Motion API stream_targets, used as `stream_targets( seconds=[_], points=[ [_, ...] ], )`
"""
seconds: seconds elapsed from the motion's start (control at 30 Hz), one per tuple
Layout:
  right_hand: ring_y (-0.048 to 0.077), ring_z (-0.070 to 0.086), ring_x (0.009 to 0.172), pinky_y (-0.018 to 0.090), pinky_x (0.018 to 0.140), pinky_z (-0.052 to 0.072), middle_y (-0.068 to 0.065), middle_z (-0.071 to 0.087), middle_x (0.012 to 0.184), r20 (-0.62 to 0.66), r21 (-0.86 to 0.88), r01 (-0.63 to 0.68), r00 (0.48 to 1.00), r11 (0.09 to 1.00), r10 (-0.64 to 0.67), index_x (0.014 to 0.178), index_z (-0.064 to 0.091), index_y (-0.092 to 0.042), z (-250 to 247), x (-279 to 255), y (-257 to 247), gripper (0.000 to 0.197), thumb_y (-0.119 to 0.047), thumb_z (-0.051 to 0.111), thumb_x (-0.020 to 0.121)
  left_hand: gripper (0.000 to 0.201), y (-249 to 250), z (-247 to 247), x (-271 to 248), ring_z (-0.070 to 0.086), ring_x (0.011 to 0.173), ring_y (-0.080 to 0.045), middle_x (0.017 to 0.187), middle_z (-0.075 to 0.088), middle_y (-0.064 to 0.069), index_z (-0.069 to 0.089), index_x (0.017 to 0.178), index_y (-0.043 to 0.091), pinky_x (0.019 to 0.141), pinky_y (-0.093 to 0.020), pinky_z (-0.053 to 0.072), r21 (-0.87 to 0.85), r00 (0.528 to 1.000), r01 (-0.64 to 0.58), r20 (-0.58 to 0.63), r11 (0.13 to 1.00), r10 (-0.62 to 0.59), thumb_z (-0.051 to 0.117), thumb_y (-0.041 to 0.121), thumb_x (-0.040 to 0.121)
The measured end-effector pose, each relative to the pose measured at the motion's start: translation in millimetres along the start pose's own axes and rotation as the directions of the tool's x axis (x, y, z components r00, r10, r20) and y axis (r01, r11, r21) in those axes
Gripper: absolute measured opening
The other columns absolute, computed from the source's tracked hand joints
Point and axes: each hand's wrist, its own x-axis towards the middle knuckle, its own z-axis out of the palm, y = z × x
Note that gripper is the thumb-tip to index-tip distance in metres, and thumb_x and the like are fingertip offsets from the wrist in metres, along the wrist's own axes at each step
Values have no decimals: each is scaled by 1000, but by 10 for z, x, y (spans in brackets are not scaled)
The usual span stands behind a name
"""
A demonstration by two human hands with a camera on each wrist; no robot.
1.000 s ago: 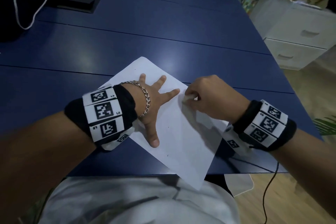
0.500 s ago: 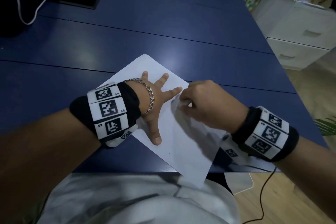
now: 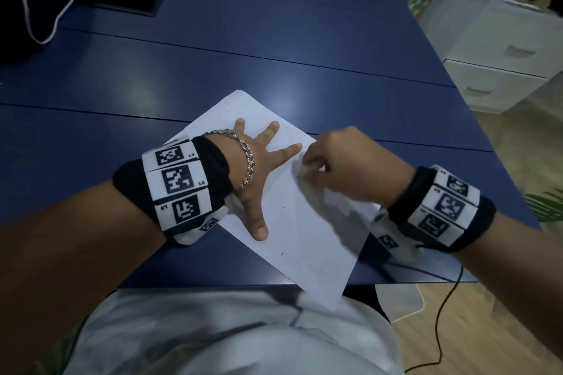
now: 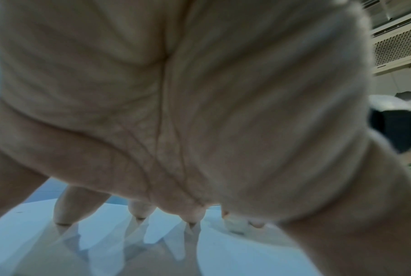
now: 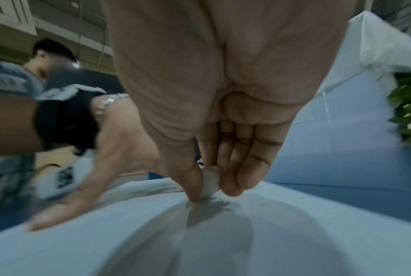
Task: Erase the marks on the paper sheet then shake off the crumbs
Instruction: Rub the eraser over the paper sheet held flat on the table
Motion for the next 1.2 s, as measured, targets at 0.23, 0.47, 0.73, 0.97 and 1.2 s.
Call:
stream_targets(
  seconds=[0.23, 0.47, 0.73, 0.97, 1.2],
  points=[
    [24, 58, 71, 42, 67, 51, 0, 59, 75, -2, 2, 36, 999, 999, -36, 74, 61, -14, 51, -105, -148, 20, -26, 59, 90, 165, -15, 8, 19, -24, 152, -56, 165, -42, 0, -35, 151, 53, 119, -71, 18, 1, 1000, -4, -6, 1000, 4, 92, 74, 49],
    [2, 65, 79, 24, 76, 55, -15, 72, 87, -148, 240, -162, 968, 957, 201, 99, 79, -26, -172, -494, 224, 10, -31, 73, 92, 166, -47, 34, 44, -25, 151, -55, 165, -43, 4, -36, 149, 56, 116, -72, 24, -33, 1000, -13, 3, 999, 14, 93, 74, 45],
    [-2, 65, 86, 13, 75, 49, -20, 67, 89, -77, 338, -219, 963, 915, 259, 101, 76, -35, 88, -981, 65, 9, -36, 71, 94, 164, -47, 19, 9, -24, 153, -54, 166, -40, 6, -33, 151, 57, 116, -73, 23, -31, 1000, -21, -2, 999, 21, 93, 73, 46],
    [6, 63, 79, 31, 75, 56, -17, 64, 90, -37, 252, -208, 974, 945, 225, 94, 71, -34, 259, -1046, -80, 9, -39, 64, 96, 162, -96, 93, 26, -21, 153, -56, 166, -40, 5, -34, 146, 63, 117, -75, 23, -51, 999, -36, -38, 998, 34, 90, 80, 43],
    [1, 63, 79, 13, 71, 46, -16, 72, 94, -15, 242, -51, 998, 969, 57, 102, 76, -30, 47, -642, -175, 14, -39, 67, 96, 156, -140, 214, 43, -22, 154, -53, 164, -44, 7, -36, 141, 68, 119, -76, 11, -48, 995, -25, -95, 999, 21, 79, 94, 38]
  ],
)
